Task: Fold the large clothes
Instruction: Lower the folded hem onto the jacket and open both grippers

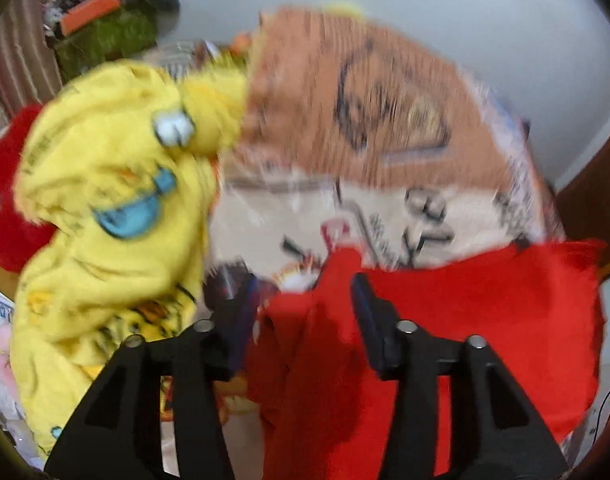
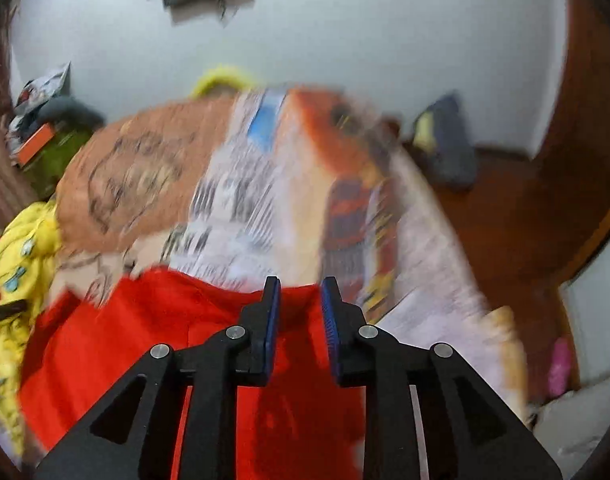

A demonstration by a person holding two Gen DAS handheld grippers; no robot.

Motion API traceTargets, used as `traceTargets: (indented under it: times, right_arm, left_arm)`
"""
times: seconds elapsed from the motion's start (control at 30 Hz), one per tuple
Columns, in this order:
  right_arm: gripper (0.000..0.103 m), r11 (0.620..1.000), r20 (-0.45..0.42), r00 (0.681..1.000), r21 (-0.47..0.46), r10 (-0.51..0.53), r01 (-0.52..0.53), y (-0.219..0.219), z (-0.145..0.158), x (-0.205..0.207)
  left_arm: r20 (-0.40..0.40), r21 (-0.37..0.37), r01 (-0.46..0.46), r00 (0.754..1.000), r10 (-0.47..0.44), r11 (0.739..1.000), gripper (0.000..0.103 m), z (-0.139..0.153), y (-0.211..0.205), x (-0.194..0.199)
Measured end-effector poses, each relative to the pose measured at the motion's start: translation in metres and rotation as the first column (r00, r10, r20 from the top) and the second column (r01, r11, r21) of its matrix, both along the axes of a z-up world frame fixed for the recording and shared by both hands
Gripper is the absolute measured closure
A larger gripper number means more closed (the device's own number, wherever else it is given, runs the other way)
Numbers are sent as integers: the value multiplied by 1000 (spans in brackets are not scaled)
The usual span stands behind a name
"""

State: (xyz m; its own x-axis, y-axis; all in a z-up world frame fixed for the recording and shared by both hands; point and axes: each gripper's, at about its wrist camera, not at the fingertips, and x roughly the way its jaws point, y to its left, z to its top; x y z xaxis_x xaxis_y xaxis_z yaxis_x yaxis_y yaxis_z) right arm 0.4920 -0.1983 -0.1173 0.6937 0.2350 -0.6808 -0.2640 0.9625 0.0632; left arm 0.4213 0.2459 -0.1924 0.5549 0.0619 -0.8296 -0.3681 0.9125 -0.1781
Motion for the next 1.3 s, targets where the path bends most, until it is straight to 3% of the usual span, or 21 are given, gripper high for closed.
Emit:
traceTargets:
  times: [0.03, 0.1, 0.3, 0.4, 0.6, 0.67, 0.77, 0.83, 0.9, 0.93, 1.07, 1.2, 1.27, 1.3]
  right_arm:
    - [68, 1000, 13, 1000, 11, 5, -5, -2, 7, -4]
    - [60, 999, 24, 999, 27, 40, -40, -1, 20, -17]
    - [60, 972, -13, 972, 3, 235, -235, 38, 19, -56]
    - [58, 950, -57, 949, -15, 309, -310, 67, 2, -72]
    - [53, 883, -152, 894, -156, 420, -442, 118, -53, -104]
    - [52, 863, -186, 887, -219, 422, -456, 124, -71, -109]
    - [43, 852, -170, 898, -285, 407, -440, 117, -84, -114]
    - [21, 863, -133, 914, -302, 383, -405, 103, -82, -114]
    - [20, 880, -128, 925, -288, 357, -379, 84, -82, -111]
    - [20, 887, -131, 932, -285, 339, -363, 77, -82, -109]
    - [20, 933, -137, 966, -260, 218, -247, 30, -84, -102]
    - [20, 960, -159, 984, -254, 76, -115, -21, -88, -102]
    - [19, 970, -160, 986, -230, 42, -78, -41, -87, -105]
    - [19, 973, -164, 986, -223, 20, -57, -49, -87, -107]
  left_arm:
    - [20, 5, 1, 1000, -1, 1000, 54, 10, 0, -6]
    - [30, 18, 12, 999, -13, 1000, 54, 22, -2, -11]
    - [-15, 48, 140, 990, -139, 989, 53, 18, -42, -24]
    - [-61, 53, 208, 977, -205, 977, 53, 1, -66, -33]
    - [-158, -31, 283, 946, -284, 959, 52, -51, -98, -45]
    - [-169, -27, 276, 946, -277, 961, 42, -64, -96, -49]
    - [-156, 13, 239, 960, -234, 971, 37, -68, -80, -58]
    - [-196, 101, 210, 962, -188, 972, 37, -74, -67, -62]
    - [-237, 154, 186, 960, -146, 970, 35, -85, -51, -65]
    - [-245, 141, 177, 959, -139, 974, 25, -89, -42, -66]
    - [-184, -15, 66, 981, -68, 998, 23, -93, -5, -77]
    - [-149, 39, -93, 984, 98, 995, 24, -85, 18, -86]
    - [-159, 78, -167, 971, 178, 983, 35, -84, 30, -90]
    - [-164, 76, -172, 969, 182, 982, 36, -84, 35, -92]
